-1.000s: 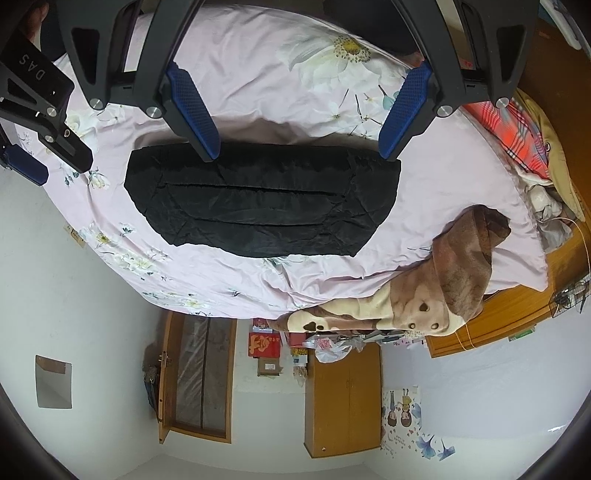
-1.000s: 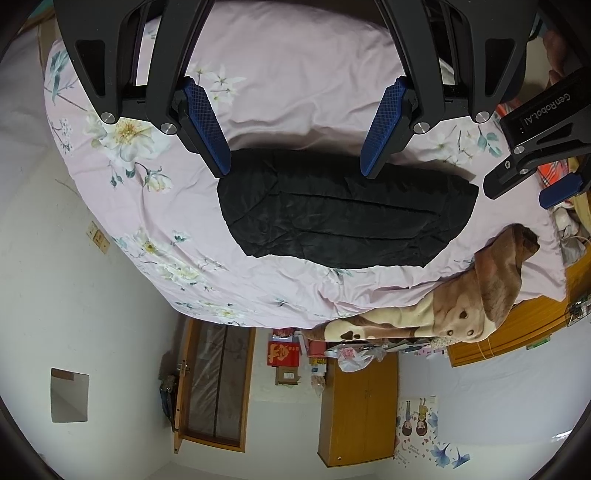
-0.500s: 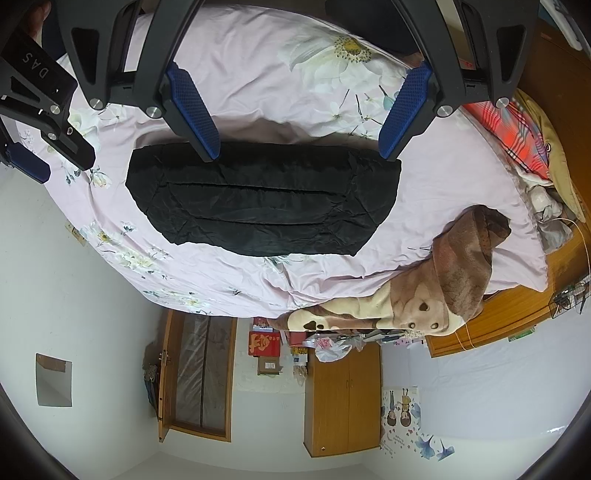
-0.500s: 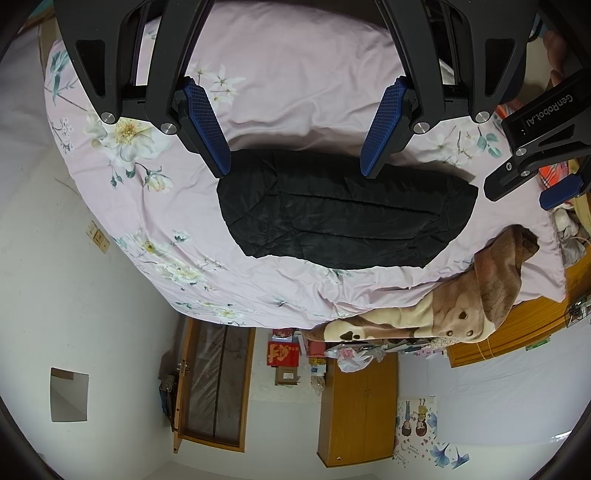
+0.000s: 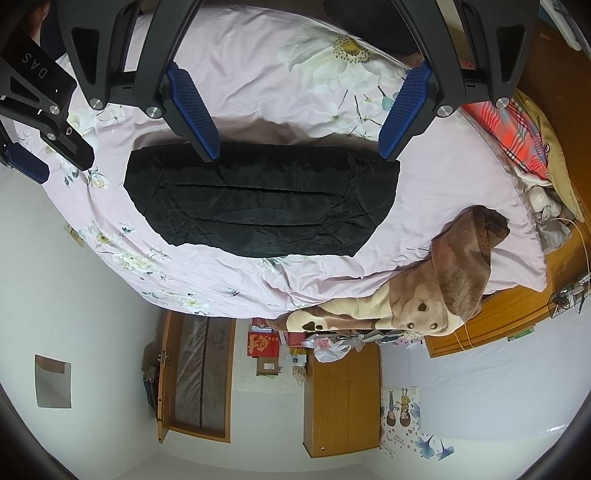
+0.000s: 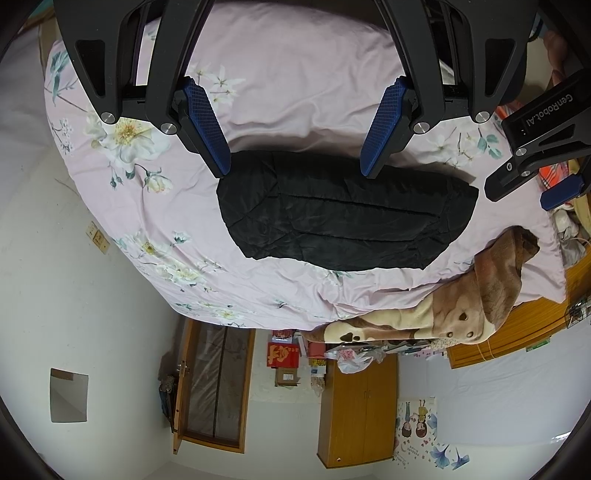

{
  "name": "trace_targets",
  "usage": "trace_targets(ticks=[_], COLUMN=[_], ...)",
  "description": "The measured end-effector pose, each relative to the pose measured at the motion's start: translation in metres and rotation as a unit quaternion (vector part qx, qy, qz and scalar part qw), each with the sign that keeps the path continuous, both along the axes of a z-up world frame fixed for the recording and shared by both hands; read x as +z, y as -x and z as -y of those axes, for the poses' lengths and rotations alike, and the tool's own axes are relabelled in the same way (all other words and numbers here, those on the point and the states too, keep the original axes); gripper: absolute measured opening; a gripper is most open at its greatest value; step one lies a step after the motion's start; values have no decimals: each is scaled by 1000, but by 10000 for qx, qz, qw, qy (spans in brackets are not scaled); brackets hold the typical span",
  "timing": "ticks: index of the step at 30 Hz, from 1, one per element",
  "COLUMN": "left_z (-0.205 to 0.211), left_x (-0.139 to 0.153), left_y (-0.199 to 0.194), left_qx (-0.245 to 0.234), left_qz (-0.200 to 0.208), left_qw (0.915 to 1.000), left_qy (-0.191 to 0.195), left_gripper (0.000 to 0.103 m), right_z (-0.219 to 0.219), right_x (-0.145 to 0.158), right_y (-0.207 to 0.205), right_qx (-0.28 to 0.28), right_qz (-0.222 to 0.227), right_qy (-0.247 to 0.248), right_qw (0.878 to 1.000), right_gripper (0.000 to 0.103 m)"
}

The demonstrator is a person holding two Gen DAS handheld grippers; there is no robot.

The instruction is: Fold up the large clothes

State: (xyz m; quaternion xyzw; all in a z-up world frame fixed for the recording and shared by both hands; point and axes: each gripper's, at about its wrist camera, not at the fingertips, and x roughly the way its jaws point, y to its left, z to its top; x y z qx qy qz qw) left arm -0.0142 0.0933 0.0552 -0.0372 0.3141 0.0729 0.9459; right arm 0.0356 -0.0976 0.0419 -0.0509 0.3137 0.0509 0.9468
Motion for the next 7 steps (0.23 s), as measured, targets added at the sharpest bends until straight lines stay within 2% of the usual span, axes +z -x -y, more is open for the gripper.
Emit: trace_targets(ticks=[7], left_z=[2], left_x=[-1], left_y=[1], left_qx=[-4], left_qz=[-19], left_qw=[10000], left_qy=[28], left_gripper=[88], right_z=[1], right_x=[-1], right_y=[1], right_qx=[5], right_qz=[0], right_qy=[7], right_qw=[10000], right_gripper=[73])
